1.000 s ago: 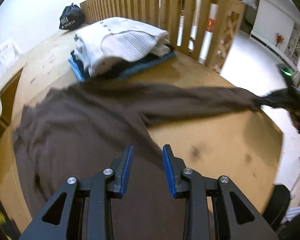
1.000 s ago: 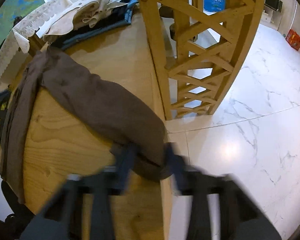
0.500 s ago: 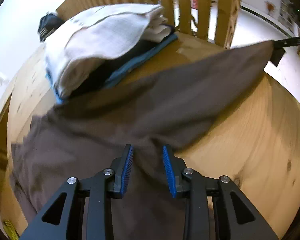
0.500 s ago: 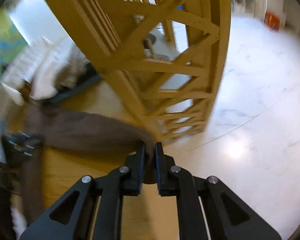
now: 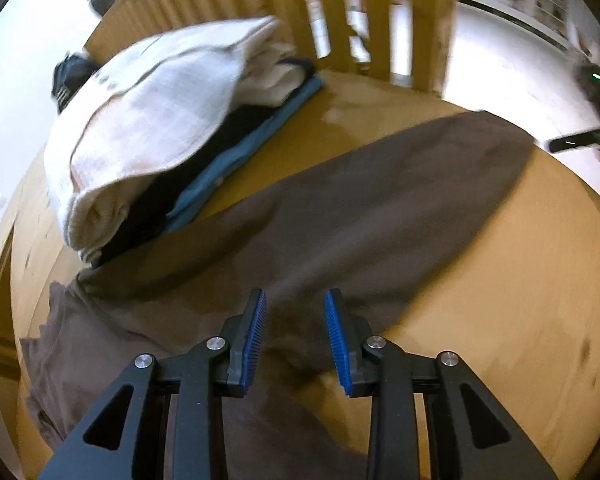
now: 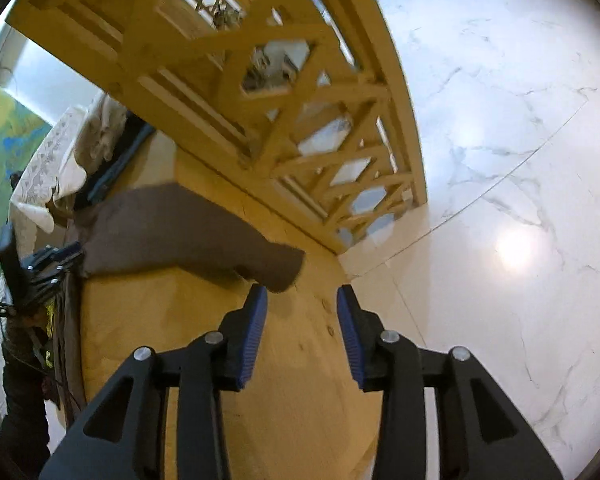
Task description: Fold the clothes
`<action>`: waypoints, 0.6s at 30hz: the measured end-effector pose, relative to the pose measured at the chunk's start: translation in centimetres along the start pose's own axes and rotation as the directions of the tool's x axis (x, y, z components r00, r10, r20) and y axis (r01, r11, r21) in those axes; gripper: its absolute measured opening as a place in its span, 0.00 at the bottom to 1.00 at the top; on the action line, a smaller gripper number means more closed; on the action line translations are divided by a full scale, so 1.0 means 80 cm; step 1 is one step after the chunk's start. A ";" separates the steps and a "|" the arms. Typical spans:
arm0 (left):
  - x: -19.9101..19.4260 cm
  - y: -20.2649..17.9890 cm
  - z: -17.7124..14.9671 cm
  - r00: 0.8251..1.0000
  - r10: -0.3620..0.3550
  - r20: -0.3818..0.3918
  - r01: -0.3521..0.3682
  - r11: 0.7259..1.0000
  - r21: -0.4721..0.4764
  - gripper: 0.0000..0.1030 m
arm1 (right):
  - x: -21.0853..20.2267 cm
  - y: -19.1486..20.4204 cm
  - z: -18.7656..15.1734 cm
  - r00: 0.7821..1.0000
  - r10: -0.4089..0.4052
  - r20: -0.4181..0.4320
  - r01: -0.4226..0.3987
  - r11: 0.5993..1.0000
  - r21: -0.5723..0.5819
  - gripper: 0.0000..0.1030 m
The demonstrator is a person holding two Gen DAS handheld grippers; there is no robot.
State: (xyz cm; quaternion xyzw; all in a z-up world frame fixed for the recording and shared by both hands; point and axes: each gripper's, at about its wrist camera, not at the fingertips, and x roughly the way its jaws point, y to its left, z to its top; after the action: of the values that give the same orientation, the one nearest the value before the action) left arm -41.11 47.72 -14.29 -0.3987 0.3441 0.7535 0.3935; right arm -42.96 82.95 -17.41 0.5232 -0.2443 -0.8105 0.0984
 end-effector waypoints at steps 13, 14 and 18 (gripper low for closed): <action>-0.003 -0.032 0.014 0.999 0.019 -0.036 -0.017 0.997 0.069 0.30 | 0.026 0.029 0.029 0.996 0.072 0.054 -0.065 0.990 -0.128 0.09; -0.007 -0.028 0.013 0.999 0.017 -0.030 -0.015 0.998 0.061 0.30 | 0.009 0.035 0.031 0.994 0.063 0.086 -0.050 0.988 -0.148 0.09; -0.022 -0.011 0.009 1.000 0.017 -0.009 -0.017 0.999 0.030 0.30 | -0.067 0.078 0.029 0.988 0.044 0.145 -0.005 0.965 -0.261 0.08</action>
State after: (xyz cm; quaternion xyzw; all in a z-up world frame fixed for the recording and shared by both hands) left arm -39.93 48.18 -12.58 -0.3934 0.3603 0.7498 0.3915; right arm -43.33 80.48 -9.23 0.4405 -0.1492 -0.8711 0.1575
